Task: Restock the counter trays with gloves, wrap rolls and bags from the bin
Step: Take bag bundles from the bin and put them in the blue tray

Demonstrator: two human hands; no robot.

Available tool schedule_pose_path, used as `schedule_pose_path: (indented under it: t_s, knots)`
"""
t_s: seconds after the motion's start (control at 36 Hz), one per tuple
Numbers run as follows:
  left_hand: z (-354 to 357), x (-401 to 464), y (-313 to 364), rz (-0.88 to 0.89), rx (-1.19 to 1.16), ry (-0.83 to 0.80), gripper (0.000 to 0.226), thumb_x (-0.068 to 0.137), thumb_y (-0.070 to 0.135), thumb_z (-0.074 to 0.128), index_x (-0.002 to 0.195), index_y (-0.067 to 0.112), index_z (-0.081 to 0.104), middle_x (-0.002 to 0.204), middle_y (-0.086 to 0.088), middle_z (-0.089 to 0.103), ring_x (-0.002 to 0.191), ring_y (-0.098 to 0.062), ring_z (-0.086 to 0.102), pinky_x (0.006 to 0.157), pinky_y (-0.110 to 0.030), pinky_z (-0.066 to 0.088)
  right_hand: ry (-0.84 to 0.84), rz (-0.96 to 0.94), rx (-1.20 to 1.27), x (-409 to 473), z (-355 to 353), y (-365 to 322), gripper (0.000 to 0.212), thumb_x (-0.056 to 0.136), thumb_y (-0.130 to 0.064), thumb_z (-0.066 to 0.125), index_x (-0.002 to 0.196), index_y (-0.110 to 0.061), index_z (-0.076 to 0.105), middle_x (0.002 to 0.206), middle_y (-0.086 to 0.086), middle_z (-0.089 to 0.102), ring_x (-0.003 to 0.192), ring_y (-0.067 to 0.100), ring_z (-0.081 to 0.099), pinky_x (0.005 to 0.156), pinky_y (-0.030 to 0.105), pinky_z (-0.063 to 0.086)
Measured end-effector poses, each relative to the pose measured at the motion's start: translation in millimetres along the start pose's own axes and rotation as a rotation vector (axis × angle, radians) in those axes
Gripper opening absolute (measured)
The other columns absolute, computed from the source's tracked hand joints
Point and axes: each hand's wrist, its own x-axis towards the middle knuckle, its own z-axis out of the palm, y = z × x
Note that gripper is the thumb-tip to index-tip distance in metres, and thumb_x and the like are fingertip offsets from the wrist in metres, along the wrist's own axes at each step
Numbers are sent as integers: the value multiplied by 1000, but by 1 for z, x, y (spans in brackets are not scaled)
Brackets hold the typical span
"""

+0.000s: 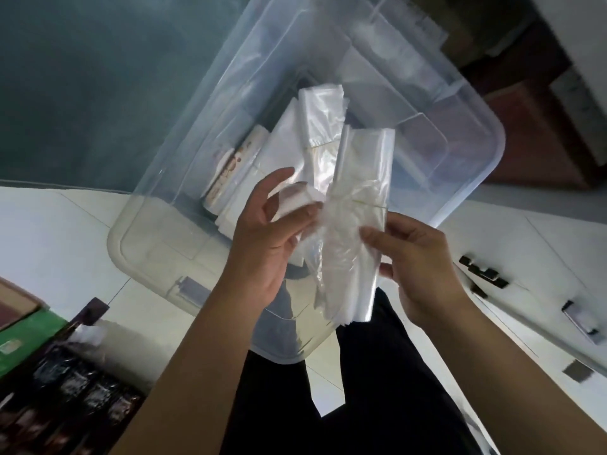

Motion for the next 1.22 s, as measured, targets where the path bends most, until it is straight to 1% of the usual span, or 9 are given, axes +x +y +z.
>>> schedule_pose_path:
  t_s: [0.14,0.28,0.44,0.56,0.64,0.81,0.89,1.11,1.22]
  knots:
    - [14,-13,-4,-45,-64,-46,18,93,10,58,106,5,69,101,-12,73,101,-26,69,85,-40,57,-9,-14,35,-1,-5,-2,23,83,1,70,104,-5,75,95,13,77,81,24,72,78,42,60]
    - [13,-13,-3,-60,84,11,23,84,0,68,99,16,75,92,-7,74,87,-20,69,98,-52,47,-53,-2,31,0,-8,-1,25,84,0,69,107,-7,75,99,12,77,88,28,74,78,44,61]
    - [16,-9,-7,-17,427,82,16,75,7,79,86,14,71,99,-20,71,96,-38,69,93,-57,54,-112,19,79,4,-2,-1,26,84,1,69,108,-5,74,100,15,76,90,32,74,71,38,60]
    - [20,-2,-13,-65,456,137,44,65,14,85,99,12,58,109,-11,69,100,-27,70,88,-49,58,-182,33,50,8,-3,-4,28,85,0,68,112,-6,73,103,14,76,93,31,74,73,37,59]
    - [20,1,-15,-136,355,62,58,67,6,86,112,23,53,99,2,75,91,-21,74,75,-35,62,-240,19,-22,7,-8,-8,26,87,-1,66,111,-8,74,102,14,76,93,30,74,75,40,61]
    - [33,5,-17,-119,518,16,55,67,12,88,112,28,60,96,5,75,83,-7,74,66,-19,57,-372,84,-115,5,-28,-26,24,88,-17,64,109,-15,75,103,7,77,96,23,73,72,30,57]
    - [43,9,-17,-126,552,-68,53,64,10,87,108,26,62,96,3,76,86,-9,74,73,-29,61,-385,58,-192,5,-37,-33,31,74,-20,78,104,-23,77,98,0,78,90,14,75,62,16,56]
    - [29,45,9,-387,313,-486,62,72,3,81,128,19,59,115,-10,71,112,-29,66,95,-40,54,-264,35,-34,7,-59,-26,26,74,0,75,96,-12,79,89,10,79,77,21,76,59,21,56]
    - [10,84,16,-251,381,-128,45,81,24,74,124,21,63,118,-6,69,113,-24,65,100,-39,51,-128,2,1,5,-71,-16,25,74,2,75,96,-11,79,86,8,79,74,19,75,60,22,56]
